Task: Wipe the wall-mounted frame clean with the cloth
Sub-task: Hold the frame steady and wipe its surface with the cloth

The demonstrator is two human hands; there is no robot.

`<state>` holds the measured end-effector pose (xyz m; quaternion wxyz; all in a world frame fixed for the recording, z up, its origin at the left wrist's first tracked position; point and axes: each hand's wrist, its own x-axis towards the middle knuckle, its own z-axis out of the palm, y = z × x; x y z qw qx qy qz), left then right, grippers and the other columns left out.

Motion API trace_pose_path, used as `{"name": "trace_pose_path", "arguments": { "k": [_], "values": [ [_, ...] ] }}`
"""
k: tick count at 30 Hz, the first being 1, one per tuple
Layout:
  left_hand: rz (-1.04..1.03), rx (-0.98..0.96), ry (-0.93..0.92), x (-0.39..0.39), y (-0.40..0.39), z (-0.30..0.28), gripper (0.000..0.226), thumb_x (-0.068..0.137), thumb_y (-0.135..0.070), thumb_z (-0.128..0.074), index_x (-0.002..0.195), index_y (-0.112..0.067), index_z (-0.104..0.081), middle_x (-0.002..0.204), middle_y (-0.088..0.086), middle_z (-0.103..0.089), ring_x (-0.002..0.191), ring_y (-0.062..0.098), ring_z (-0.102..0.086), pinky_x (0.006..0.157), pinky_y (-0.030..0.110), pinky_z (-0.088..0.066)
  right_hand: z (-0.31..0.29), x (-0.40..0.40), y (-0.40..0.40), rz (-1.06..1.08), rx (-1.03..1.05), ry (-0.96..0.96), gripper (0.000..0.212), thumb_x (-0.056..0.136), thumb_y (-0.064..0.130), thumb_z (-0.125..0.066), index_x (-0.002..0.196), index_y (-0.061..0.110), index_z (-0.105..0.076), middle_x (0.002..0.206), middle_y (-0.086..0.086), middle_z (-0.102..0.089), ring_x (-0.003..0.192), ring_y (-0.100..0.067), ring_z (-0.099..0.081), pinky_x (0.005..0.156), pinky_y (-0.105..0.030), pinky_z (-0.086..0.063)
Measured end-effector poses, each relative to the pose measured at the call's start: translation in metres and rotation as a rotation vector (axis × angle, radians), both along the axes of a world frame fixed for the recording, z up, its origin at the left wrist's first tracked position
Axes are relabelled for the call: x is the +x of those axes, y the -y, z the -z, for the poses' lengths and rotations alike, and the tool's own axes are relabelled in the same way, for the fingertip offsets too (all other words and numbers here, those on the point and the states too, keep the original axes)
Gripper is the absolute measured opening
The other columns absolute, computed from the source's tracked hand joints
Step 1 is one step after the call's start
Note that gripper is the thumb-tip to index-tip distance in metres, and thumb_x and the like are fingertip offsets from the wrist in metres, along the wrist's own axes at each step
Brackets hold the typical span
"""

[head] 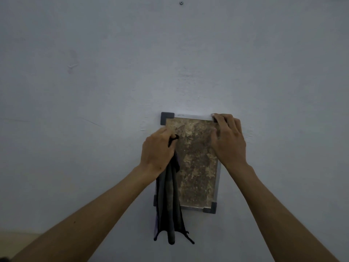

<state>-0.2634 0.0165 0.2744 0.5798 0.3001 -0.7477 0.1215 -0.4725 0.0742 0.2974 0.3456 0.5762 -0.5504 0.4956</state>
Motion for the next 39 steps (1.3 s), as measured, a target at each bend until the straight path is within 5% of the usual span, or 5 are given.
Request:
{"name": "trace_pose_path", "arguments": {
  "k": [4, 11, 17, 22, 39],
  "values": [
    [-0.048, -0.090, 0.240, -0.004, -0.010, 0.019, 0.015, 0.097, -0.021, -0.064, 0.084, -0.012, -0.064, 0.086, 0.000, -0.063, 0.062, 0.022, -0.062, 0.052, 0.039, -0.055, 0.000, 0.000, -0.001, -0.002, -0.008, -0.003, 0.043, 0.095, 0.012, -0.058, 0.138, 0.013, -0.056, 0.133, 0.000, -0.054, 0.128, -0.021, -0.044, 0.080, -0.037, -0.056],
    [-0.040, 0.006, -0.075, -0.010, -0.007, 0.005, 0.012, 0.093, -0.025, -0.069, 0.083, -0.019, -0.064, 0.082, -0.008, -0.063, 0.066, 0.011, -0.059, 0.053, 0.031, -0.051, 0.000, -0.001, 0.000, 0.001, -0.014, -0.009, 0.044, 0.095, 0.013, -0.059, 0.139, 0.014, -0.056, 0.133, 0.001, -0.054, 0.128, -0.019, -0.043, 0.079, -0.036, -0.056],
    [-0.028, -0.057, 0.207, -0.013, -0.011, 0.012, 0.017, 0.097, -0.028, -0.063, 0.085, -0.016, -0.065, 0.085, -0.004, -0.064, 0.065, 0.018, -0.061, 0.055, 0.036, -0.054, 0.002, 0.000, 0.001, 0.006, -0.033, 0.000, 0.045, 0.093, 0.011, -0.059, 0.138, 0.014, -0.057, 0.133, 0.000, -0.055, 0.128, -0.020, -0.043, 0.081, -0.035, -0.055],
    [-0.021, 0.032, -0.013, -0.011, -0.008, -0.001, 0.012, 0.092, -0.027, -0.070, 0.083, -0.019, -0.066, 0.083, -0.007, -0.065, 0.070, 0.012, -0.060, 0.058, 0.030, -0.051, 0.002, 0.003, 0.001, 0.004, -0.031, 0.004, 0.045, 0.094, 0.012, -0.059, 0.139, 0.014, -0.057, 0.134, 0.000, -0.055, 0.128, -0.019, -0.043, 0.080, -0.035, -0.055],
    [-0.044, -0.048, 0.054, -0.028, -0.012, 0.022, 0.017, 0.095, -0.022, -0.066, 0.082, -0.014, -0.058, 0.081, -0.002, -0.061, 0.057, 0.017, -0.056, 0.046, 0.034, -0.050, 0.004, 0.000, 0.005, 0.020, -0.045, -0.009, 0.047, 0.093, 0.011, -0.057, 0.139, 0.015, -0.056, 0.135, 0.002, -0.054, 0.129, -0.019, -0.043, 0.079, -0.033, -0.055]
  ]
}}
